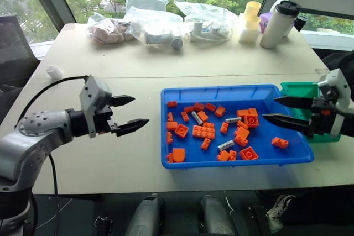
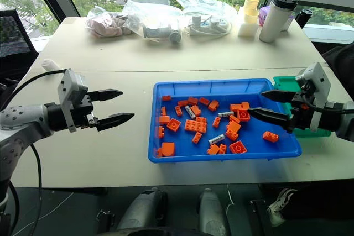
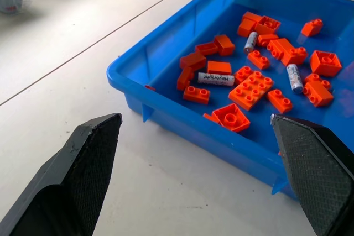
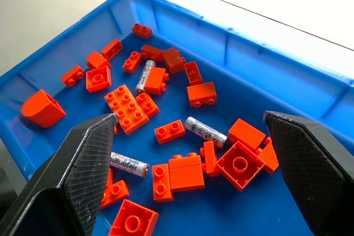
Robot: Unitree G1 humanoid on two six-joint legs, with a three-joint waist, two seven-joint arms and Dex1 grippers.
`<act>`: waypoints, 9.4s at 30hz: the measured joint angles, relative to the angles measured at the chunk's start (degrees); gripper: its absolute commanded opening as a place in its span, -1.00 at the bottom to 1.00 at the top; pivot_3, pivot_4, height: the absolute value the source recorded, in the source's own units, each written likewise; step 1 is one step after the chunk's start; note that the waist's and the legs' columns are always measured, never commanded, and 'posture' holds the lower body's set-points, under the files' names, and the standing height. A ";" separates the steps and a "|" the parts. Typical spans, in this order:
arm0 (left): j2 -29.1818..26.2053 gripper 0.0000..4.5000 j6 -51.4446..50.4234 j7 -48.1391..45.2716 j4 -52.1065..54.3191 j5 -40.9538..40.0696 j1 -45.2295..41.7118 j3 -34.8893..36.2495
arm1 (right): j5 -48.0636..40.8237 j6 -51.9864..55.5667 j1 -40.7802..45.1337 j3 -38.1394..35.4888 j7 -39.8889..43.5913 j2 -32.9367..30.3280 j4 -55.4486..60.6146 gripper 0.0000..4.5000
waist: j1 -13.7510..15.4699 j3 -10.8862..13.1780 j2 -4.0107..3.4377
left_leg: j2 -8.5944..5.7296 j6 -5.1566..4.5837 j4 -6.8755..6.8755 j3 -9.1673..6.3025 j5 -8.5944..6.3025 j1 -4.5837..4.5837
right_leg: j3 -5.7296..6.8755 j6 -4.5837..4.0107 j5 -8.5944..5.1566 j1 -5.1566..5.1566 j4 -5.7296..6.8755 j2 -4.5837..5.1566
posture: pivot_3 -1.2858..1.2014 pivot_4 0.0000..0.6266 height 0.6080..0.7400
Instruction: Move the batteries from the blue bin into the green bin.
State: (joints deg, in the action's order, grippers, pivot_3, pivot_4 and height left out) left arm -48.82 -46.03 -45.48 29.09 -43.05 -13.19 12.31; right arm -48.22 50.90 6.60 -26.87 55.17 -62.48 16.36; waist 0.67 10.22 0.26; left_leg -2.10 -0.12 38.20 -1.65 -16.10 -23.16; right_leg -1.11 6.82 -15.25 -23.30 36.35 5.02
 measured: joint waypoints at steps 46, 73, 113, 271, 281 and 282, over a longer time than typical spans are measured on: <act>-8.28 1.00 1.14 -14.38 -3.54 2.44 -12.41 -7.56 | 18.44 -8.07 30.60 41.54 3.78 17.91 -8.34 0.95 | -1.29 0.02 0.01 | -0.03 0.02 0.04 0.00 0.01 -0.22 | 0.03 -0.01 0.03 -0.34 0.17 -0.11 | 0.03 -0.52 1.00; -3.69 1.00 0.21 -5.36 1.91 0.60 -4.54 -5.93 | 34.83 -5.03 38.52 50.44 -0.45 31.34 -21.43 0.95 | -1.48 0.02 0.02 | -0.08 0.26 0.03 0.10 0.15 -0.25 | -0.08 -0.03 0.02 -0.80 0.83 -0.07 | 0.03 -0.52 1.00; 0.46 1.00 0.62 -3.25 0.96 2.58 -5.37 -7.03 | 40.53 -3.73 38.92 51.31 -2.74 33.17 -23.17 0.95 | -1.56 0.01 0.03 | -0.08 0.27 0.02 0.11 0.16 -0.25 | -0.08 -0.03 0.02 -0.83 0.85 -0.09 | 0.03 -0.52 1.00; 24.80 1.00 19.52 -15.33 -26.88 17.55 -31.17 -23.57 | 37.86 -2.81 15.65 -0.76 -25.22 14.71 -16.54 -0.98 | -1.66 -0.07 -0.11 | 0.03 0.21 0.10 0.39 0.19 -0.20 | -0.34 -0.01 0.02 -0.81 0.93 -0.27 | 0.03 -0.52 1.00; 25.10 1.00 20.44 -16.47 -26.87 19.20 -31.11 -24.86 | 36.42 -2.35 15.74 0.04 -26.07 14.56 -16.58 0.96 | -1.32 -0.07 -0.11 | 0.02 0.21 0.13 0.37 0.18 -0.22 | -0.34 -0.01 0.02 -0.79 0.92 -0.27 | 0.03 -0.52 1.00; 24.91 1.00 20.46 -16.51 -26.86 19.35 -31.05 -24.85 | 36.10 -2.51 15.97 0.18 -25.84 14.47 -16.59 0.96 | -1.33 -0.07 -0.11 | 0.02 0.21 0.13 0.37 0.18 -0.22 | -0.34 -0.01 0.02 -0.79 0.92 -0.27 | 0.03 -0.52 1.00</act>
State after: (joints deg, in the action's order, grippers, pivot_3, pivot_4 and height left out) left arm -23.90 -25.56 -61.99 2.23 -23.70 -44.24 -12.54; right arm -12.13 48.38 22.57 -26.69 29.32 -48.01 -0.24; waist -0.67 10.15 0.15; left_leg -2.08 0.09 38.33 -1.28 -15.91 -23.38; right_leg -1.45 6.81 -15.23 -24.09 37.27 4.76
